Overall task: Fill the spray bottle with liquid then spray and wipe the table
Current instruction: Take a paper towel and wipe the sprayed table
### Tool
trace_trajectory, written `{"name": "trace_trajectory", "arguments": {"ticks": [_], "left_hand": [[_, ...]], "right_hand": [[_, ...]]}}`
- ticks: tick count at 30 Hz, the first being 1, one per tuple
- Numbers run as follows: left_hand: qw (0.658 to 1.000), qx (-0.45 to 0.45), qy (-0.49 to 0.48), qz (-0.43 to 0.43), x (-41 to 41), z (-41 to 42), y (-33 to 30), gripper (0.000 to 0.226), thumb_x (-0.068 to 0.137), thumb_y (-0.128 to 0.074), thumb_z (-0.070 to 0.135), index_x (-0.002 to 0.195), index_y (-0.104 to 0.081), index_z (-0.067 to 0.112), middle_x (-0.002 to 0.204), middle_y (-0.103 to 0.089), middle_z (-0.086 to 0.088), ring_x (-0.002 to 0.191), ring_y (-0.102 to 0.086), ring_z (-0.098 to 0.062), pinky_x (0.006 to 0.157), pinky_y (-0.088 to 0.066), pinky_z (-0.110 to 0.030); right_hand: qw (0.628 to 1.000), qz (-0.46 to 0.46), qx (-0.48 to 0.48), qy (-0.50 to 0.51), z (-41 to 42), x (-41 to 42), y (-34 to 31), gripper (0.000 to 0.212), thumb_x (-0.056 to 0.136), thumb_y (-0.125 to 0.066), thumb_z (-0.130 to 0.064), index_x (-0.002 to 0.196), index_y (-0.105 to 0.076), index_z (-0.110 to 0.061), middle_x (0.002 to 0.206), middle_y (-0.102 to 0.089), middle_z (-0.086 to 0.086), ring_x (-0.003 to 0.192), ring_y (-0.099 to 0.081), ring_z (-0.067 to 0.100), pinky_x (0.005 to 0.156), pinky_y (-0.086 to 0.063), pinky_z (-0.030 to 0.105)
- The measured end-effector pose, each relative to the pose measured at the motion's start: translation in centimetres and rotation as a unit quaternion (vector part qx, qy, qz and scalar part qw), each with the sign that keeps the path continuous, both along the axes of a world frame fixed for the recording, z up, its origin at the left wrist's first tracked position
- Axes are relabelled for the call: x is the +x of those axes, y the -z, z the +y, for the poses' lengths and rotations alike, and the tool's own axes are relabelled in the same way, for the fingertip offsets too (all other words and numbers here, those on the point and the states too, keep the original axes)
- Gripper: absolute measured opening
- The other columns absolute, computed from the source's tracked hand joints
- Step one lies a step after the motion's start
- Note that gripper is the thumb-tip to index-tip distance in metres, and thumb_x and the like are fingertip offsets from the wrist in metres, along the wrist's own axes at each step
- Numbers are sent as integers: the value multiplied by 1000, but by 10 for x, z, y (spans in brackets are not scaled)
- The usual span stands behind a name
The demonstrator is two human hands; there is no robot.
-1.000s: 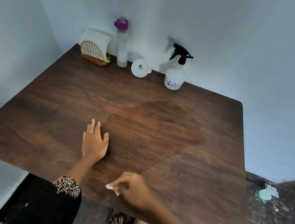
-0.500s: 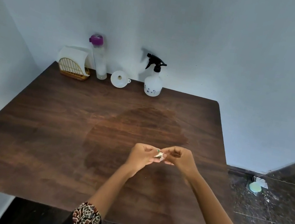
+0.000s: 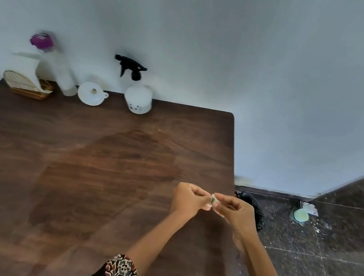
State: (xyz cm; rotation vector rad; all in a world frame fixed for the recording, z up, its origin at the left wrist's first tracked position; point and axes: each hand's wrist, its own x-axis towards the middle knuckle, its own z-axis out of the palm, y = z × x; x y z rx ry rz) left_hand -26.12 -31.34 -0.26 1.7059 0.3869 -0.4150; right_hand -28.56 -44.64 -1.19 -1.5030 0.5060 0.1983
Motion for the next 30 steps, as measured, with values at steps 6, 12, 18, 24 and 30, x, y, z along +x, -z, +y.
{"name": "trace_trajectory", "arguments": {"ticks": [6,12,18,24,30], "left_hand": [[1000,-2,29,-11,21,-124,34,8,75,-76,8,82,-75,3,67,-71,-3,55,-66,-1,56,-55,-19],[984,-97,-3,146,39,-213,76,27,79,-73,3,105,-69,2,99,-71,-13,54,-64,2,59,-53,-13],[966,-28,-31,257,61,-248,145,32,88,-52,-2,117,-64,5,117,-65,-14,100,-64,-23,89,-51,-27],[959,46,-10,281,78,-248,189,47,94,-35,-7,137,-45,7,141,-47,-11,123,-50,-25,93,-44,-23],[958,72,28,277,83,-252,203,50,96,-36,-1,144,-35,16,147,-39,-7,71,-53,-9,47,-39,-12]], "right_hand": [[995,38,3,94,-115,18,26,14,72,-73,5,83,-73,-4,77,-74,9,71,-69,19,64,-58,21],[975,60,-158,142,-183,47,64,16,78,-68,4,86,-73,-9,78,-71,3,74,-67,16,65,-53,19],[936,130,-310,106,-213,84,144,13,82,-65,-2,92,-72,-6,89,-70,11,81,-62,21,76,-49,30],[923,194,-318,99,-229,114,205,21,83,-59,6,98,-69,-4,99,-70,13,80,-57,17,71,-46,27],[915,244,-297,123,-239,114,223,34,83,-46,10,106,-65,-7,110,-67,11,83,-56,19,68,-43,28]]}}
